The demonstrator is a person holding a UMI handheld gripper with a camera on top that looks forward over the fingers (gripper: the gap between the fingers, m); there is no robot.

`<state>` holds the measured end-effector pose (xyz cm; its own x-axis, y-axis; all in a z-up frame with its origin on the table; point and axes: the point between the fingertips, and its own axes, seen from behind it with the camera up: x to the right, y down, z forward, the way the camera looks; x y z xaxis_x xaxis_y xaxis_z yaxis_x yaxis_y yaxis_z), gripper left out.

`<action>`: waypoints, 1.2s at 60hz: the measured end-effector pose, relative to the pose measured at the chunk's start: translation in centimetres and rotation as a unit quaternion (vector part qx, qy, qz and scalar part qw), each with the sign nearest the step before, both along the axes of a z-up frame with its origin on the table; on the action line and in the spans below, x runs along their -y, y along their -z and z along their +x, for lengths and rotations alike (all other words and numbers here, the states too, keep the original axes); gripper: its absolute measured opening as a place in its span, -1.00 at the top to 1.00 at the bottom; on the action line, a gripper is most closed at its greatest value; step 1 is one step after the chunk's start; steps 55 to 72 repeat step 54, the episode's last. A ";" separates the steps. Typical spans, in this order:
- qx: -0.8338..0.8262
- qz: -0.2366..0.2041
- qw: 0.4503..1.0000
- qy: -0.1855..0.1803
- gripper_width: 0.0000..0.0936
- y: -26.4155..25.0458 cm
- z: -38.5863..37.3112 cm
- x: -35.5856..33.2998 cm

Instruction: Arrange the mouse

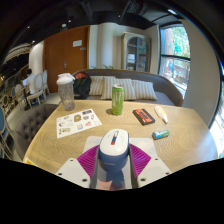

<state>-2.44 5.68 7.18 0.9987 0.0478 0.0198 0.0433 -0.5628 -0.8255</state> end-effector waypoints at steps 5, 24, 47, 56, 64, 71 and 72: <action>-0.025 -0.037 0.999 0.010 0.00 3.3 0.9 0.2; -0.087 -0.086 0.992 0.031 -0.15 8.1 1.7 0.5; -0.064 -0.008 0.998 0.015 -0.80 2.6 2.5 7.1; -0.082 0.012 0.997 0.003 -0.79 2.1 1.9 11.8; -0.082 0.012 0.997 0.003 -0.79 2.1 1.9 11.8; -0.082 0.012 0.997 0.003 -0.79 2.1 1.9 11.8; -0.082 0.012 0.997 0.003 -0.79 2.1 1.9 11.8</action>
